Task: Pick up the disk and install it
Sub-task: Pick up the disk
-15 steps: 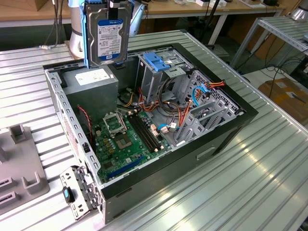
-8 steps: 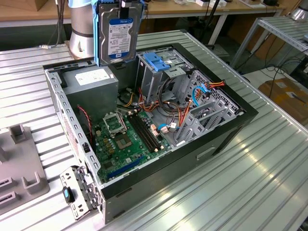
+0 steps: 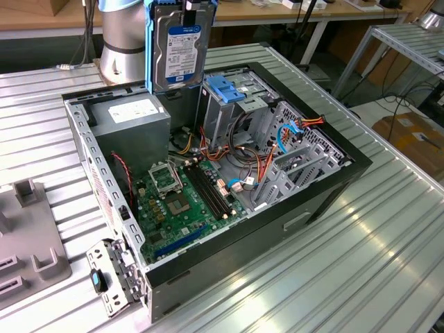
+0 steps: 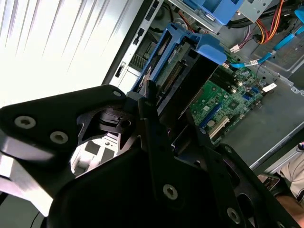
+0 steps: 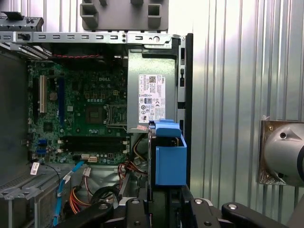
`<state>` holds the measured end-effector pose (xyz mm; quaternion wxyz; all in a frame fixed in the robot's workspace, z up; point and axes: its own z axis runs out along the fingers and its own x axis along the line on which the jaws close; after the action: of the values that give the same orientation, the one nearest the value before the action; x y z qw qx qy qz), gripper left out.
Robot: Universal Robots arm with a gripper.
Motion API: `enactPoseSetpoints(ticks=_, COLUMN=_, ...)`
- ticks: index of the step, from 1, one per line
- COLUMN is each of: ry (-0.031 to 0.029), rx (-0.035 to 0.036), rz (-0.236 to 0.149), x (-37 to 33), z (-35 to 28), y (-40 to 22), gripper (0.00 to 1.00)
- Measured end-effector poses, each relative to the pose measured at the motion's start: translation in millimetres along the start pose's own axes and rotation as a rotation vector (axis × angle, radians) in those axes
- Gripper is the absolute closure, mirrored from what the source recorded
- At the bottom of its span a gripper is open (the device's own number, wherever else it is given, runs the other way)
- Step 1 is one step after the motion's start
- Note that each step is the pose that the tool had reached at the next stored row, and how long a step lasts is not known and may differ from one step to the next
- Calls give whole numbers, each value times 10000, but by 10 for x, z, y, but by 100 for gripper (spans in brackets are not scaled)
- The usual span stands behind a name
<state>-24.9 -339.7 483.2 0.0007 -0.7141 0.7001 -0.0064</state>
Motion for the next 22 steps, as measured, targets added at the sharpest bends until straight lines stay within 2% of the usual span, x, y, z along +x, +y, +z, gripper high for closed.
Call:
enactPoseSetpoints(ticks=8, ry=0, rx=0, rz=0, x=0, z=0, y=-13, gripper=65)
enactPoseSetpoints(ticks=11, ry=0, rx=0, rz=0, x=1, z=0, y=-35, gripper=65)
enactPoseSetpoints(ticks=18, ry=0, rx=0, rz=1, x=3, z=2, y=-146, gripper=65)
enactPoseSetpoints(ticks=22, ry=0, rx=0, rz=0, x=3, z=2, y=-157, gripper=65)
